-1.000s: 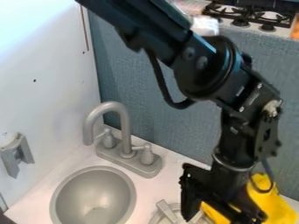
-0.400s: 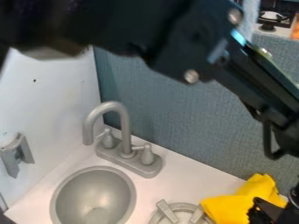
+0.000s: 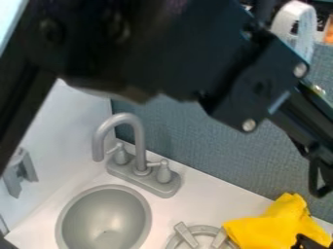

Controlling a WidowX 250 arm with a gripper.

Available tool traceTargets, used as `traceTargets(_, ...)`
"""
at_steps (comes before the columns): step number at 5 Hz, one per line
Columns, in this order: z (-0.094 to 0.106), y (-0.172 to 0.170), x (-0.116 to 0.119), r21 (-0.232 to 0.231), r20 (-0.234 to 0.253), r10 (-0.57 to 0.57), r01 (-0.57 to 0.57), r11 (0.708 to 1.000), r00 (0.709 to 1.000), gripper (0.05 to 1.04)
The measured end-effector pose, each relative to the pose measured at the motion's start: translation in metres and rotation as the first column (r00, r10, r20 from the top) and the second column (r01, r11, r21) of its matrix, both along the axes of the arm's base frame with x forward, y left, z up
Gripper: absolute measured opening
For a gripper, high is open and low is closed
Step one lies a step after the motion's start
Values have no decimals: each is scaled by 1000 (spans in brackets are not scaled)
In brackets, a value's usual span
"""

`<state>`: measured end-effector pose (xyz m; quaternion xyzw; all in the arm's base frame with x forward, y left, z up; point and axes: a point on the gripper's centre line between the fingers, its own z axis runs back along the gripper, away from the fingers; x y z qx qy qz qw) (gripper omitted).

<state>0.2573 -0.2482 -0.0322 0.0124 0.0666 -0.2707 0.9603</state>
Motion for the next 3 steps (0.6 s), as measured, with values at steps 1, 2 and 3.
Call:
traceTargets(1, -6, -6, 2, -6, 1, -38, 38, 999, 999, 1001)
traceTargets(2, -11, -8, 4, -18, 10, -69, 69, 997, 998, 1001)
traceTargets(3, -21, -10, 8, -24, 22, -106, 107, 994, 994, 1001)
